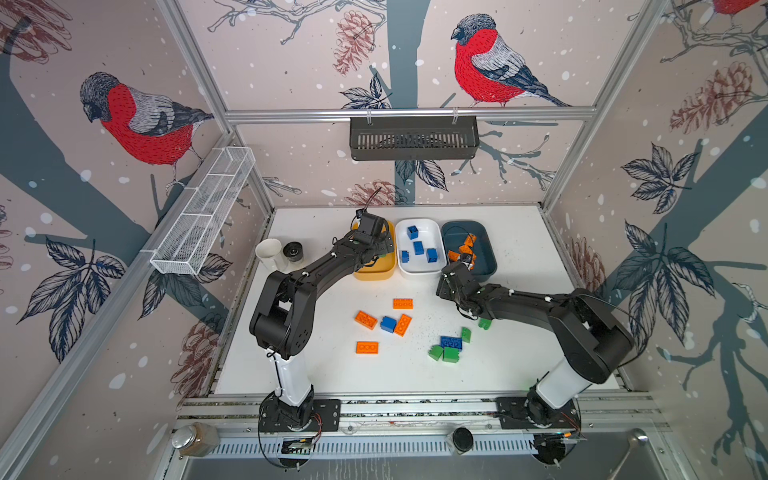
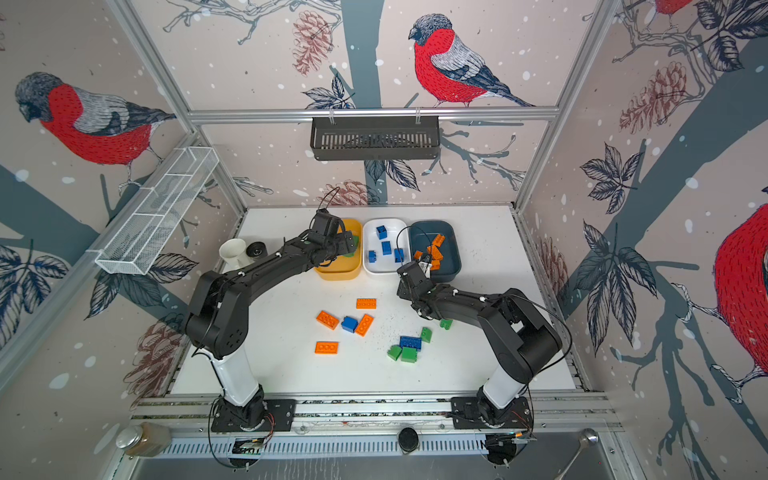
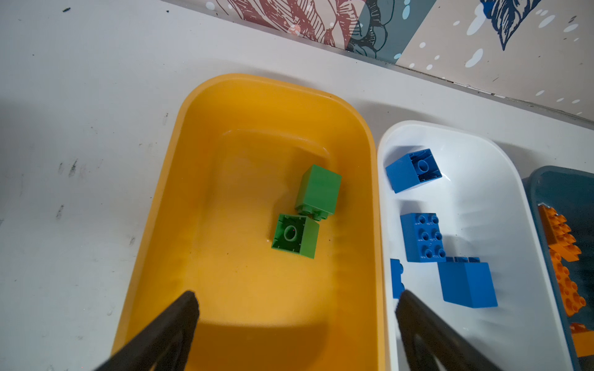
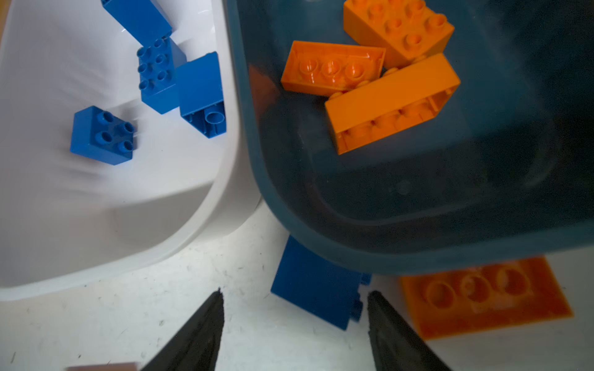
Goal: Sort the legos into containers by color
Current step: 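Carry the green brick with the left gripper into the yellow tray and release, then hover the left gripper over the yellow tray while the right gripper moves over the trays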
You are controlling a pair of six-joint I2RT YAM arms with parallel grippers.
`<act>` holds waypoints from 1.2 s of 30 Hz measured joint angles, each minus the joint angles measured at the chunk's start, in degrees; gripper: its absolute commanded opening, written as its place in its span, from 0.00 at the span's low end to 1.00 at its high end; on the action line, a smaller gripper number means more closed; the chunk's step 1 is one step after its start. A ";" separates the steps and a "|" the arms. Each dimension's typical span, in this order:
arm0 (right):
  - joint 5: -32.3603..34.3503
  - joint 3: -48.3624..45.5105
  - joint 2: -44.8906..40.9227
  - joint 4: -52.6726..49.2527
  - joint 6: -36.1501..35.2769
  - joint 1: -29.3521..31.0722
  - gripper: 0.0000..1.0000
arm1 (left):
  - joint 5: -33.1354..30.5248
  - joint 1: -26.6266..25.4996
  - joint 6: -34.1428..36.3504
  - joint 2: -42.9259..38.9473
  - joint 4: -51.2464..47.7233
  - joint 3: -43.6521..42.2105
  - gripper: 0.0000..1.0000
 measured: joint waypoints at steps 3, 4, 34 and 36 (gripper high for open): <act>2.29 0.96 1.64 -0.20 1.18 0.46 0.65 | -0.11 0.00 0.02 -0.11 -0.07 -0.17 0.97; 2.80 1.20 2.05 -0.15 1.49 0.57 0.65 | -0.15 0.00 0.02 -0.24 -0.07 -0.28 0.97; 5.27 -4.46 0.02 3.50 -9.88 3.50 0.40 | 0.07 0.00 0.09 -1.90 0.52 -1.33 0.97; 3.85 -6.14 -2.45 4.42 -12.07 3.74 0.40 | 0.13 0.00 0.11 -2.21 0.74 -1.60 0.97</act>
